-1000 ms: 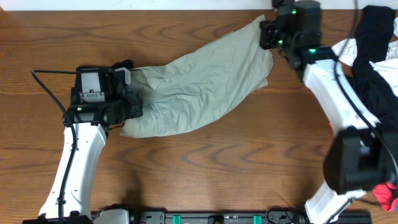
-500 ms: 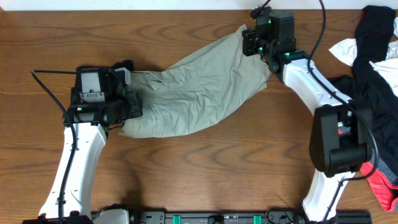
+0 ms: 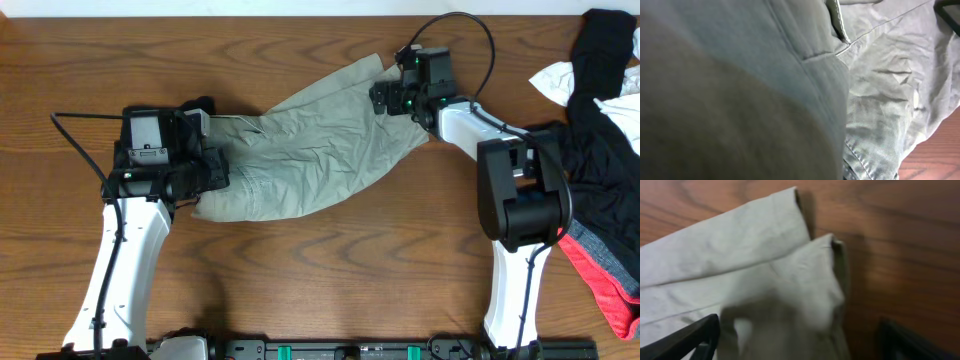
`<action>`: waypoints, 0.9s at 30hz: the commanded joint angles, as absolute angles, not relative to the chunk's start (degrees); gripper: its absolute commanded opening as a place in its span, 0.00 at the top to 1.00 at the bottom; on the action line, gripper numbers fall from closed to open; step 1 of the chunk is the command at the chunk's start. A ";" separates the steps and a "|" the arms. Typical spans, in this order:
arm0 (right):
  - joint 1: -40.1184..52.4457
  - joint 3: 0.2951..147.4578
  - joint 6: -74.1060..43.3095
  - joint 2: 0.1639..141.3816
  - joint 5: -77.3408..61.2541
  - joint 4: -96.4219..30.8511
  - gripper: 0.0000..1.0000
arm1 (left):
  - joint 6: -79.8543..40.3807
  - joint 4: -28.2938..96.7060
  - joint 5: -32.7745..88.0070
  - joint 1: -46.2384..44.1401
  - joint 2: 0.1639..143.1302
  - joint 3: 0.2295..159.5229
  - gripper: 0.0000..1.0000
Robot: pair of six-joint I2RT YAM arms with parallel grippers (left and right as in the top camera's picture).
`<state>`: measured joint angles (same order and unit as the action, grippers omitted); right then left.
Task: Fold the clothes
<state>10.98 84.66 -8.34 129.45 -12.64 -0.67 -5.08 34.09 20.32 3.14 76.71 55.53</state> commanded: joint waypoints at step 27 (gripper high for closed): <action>10.35 84.68 3.92 124.55 -21.76 -25.43 0.37 | -4.95 34.70 19.86 3.03 76.51 56.23 0.93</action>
<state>10.61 84.84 2.57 121.43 -22.59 -24.40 -5.08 34.52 20.14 3.14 76.71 55.53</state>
